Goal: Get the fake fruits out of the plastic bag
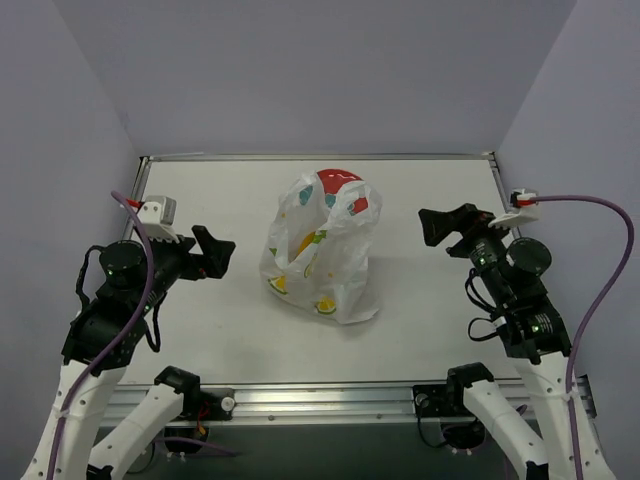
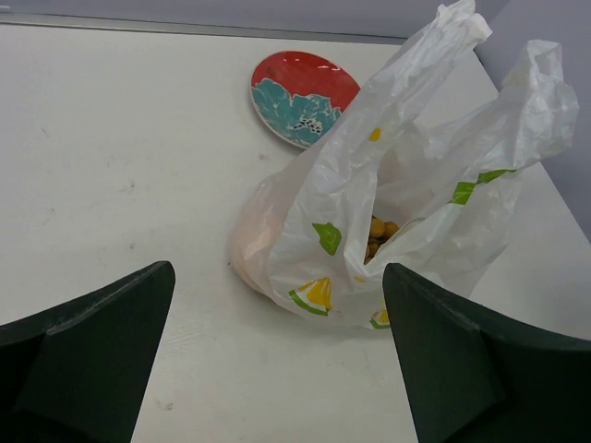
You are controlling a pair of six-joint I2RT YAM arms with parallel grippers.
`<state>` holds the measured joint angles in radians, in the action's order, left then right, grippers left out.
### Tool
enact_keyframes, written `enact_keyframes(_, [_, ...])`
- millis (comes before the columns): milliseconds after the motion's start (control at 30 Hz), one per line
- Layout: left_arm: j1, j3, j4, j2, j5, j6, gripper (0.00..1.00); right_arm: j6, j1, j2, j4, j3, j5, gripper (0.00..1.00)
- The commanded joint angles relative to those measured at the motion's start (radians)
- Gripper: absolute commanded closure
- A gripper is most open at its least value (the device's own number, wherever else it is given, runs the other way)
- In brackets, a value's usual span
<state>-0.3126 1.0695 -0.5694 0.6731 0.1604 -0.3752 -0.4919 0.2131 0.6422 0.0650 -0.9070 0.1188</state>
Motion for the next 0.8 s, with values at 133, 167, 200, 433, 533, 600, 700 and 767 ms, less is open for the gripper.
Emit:
enact_keyframes(133, [0.004,0.098,0.242,0.137,0.172,-0.137,0.06,-0.063,0.041,0.120,-0.208,-0.012,0.366,0.07])
enact_keyframes(167, [0.004,0.115,0.262,0.176,0.180,-0.152,0.06,-0.044,0.067,0.131,-0.209,-0.033,0.349,0.07])
enact_keyframes(200, [0.004,0.127,0.281,0.196,0.183,-0.172,0.06,-0.033,0.081,0.142,-0.202,-0.049,0.332,0.06])
enact_keyframes(433, [0.004,0.354,0.280,0.535,0.235,-0.225,0.06,0.067,0.239,0.354,-0.156,-0.200,0.213,0.05])
enact_keyframes(533, [0.004,0.504,0.195,0.696,0.298,-0.202,0.06,0.114,0.330,0.440,-0.146,-0.265,0.081,0.04])
enact_keyframes(600, [0.000,0.581,0.180,0.767,0.323,-0.174,0.06,0.122,0.350,0.493,-0.145,-0.297,0.056,0.04])
enact_keyframes(700, [-0.008,0.639,0.145,0.845,0.411,-0.154,0.06,0.125,0.374,0.580,-0.145,-0.342,0.026,0.04])
enact_keyframes(767, [-0.035,0.678,0.099,0.888,0.416,-0.130,0.06,0.134,0.404,0.603,-0.145,-0.337,-0.066,0.04])
